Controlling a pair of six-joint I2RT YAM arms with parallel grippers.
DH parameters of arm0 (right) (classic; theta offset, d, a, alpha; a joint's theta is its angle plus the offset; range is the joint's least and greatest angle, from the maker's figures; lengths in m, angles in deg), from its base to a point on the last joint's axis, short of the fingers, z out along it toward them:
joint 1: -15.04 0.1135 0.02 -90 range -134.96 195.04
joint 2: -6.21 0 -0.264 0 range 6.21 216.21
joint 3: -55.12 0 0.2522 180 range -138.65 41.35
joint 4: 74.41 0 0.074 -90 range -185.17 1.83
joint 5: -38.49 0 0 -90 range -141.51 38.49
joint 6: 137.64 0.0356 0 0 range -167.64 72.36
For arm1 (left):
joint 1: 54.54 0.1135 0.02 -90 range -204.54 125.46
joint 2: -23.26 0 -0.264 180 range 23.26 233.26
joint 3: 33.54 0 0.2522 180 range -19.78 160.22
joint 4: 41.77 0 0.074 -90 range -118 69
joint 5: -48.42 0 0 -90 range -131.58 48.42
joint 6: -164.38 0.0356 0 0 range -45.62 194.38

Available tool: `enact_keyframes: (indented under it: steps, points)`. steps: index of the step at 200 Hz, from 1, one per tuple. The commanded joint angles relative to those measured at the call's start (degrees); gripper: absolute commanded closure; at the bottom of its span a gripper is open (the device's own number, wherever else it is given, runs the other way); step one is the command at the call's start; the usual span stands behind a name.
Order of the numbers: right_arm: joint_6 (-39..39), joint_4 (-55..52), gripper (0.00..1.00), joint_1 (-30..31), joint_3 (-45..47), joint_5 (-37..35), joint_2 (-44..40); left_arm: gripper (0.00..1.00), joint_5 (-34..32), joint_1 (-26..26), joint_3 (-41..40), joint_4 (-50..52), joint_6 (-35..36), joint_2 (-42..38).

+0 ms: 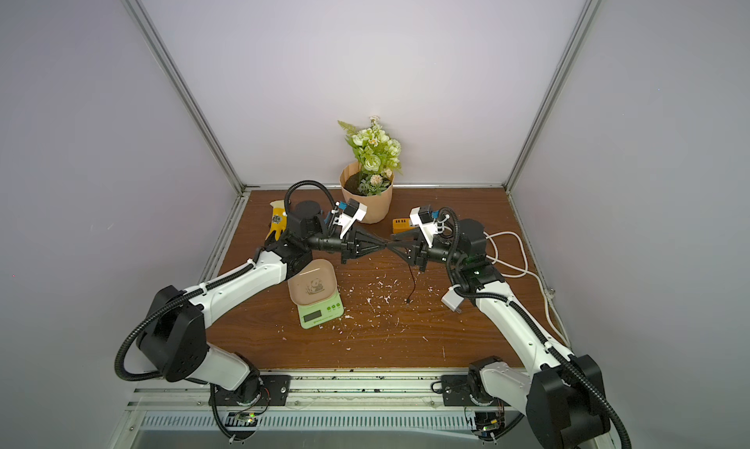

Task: Charge the electronic scale
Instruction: Pick up the charging cable from the center of the board, then adjust the plug at the center of the board.

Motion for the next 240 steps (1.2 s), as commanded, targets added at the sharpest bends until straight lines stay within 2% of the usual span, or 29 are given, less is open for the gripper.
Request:
enact_keyframes:
  steps: [1,88,97,111,115,121,136,146,167,176,201,214,240]
  points:
    - [-4.9,-2.6,0.68,0.2,-2.5,3.9,-0.4,0.92,1.8,-0.9,1.9,2.0,2.8,0.8]
    - [-6.1,-2.9,1.0,0.3,-2.4,5.7,-0.8,0.9,1.5,-1.0,1.5,0.7,2.1,0.5]
    - [-6.4,-2.9,1.0,0.3,-2.4,5.6,-1.0,0.82,0.9,-1.0,1.4,0.8,2.1,0.5]
    - [-6.7,-3.6,1.0,0.1,-2.6,3.2,-1.3,0.53,-1.4,-1.0,1.1,1.4,2.5,0.2]
    - [-7.0,-4.0,1.0,0.0,-2.7,2.4,-1.3,0.44,-2.9,-1.0,1.0,2.0,2.7,0.1]
    - [-7.2,-4.7,1.0,-0.4,-3.0,1.2,-1.3,0.37,-5.4,-1.0,1.1,2.9,3.1,0.0]
    - [-5.2,-4.2,1.0,-2.8,-3.7,-1.7,-1.4,0.27,-11.1,-1.1,-0.3,2.2,2.9,-0.7]
    - [-2.7,-2.7,1.0,-5.3,-3.8,-3.1,-1.2,0.22,-17.5,-1.6,-0.9,2.7,2.8,-1.0]
    - [0.9,-2.4,1.0,-10.3,-5.9,-5.7,-0.2,0.21,-30.6,-5.2,-0.9,5.6,4.4,-0.2]
    - [1.6,-3.1,1.0,-12.0,-6.9,-6.8,0.2,0.21,-34.0,-7.4,-1.1,5.9,5.2,0.3]
    - [2.5,-5.7,1.0,-16.6,-9.1,-8.8,0.8,0.2,-46.3,-15.2,-1.3,5.7,5.5,2.8]
    - [5.0,-4.9,1.0,-19.8,-9.1,-8.2,0.8,0.19,-49.1,-18.9,-0.9,4.5,4.9,5.5]
    - [7.0,-5.9,1.0,-24.8,-9.2,-8.4,0.8,0.18,-48.3,-23.7,2.4,5.0,6.0,12.9]
